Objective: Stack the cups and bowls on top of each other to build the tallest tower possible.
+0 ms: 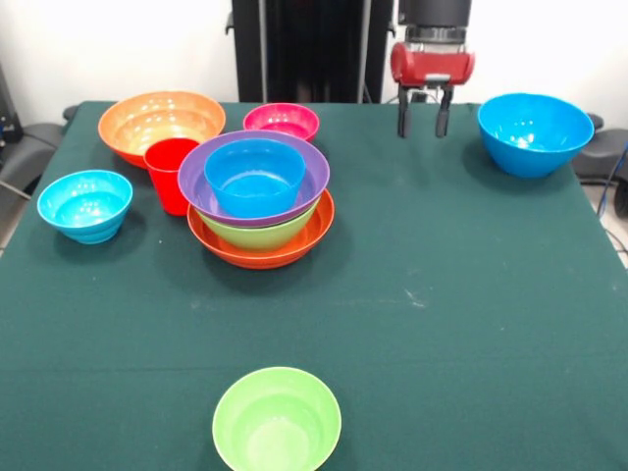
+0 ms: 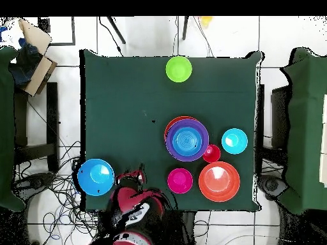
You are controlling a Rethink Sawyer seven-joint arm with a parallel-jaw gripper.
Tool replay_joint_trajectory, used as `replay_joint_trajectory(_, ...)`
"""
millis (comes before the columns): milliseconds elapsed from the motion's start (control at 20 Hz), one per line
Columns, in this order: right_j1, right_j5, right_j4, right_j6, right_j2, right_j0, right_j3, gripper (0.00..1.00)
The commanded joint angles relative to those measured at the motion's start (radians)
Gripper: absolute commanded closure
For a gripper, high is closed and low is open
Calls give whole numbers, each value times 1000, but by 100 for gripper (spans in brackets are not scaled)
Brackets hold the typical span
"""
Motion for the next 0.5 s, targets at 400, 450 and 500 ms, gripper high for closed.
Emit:
replay_joint_trajectory(400,-197,341,67,115,169,-3,-29,0)
replay_joint_trajectory(450,-191,339,70,118,165,5,-33,0)
replay_joint_trajectory(500,-184,334,77,121,157,17,-36,0)
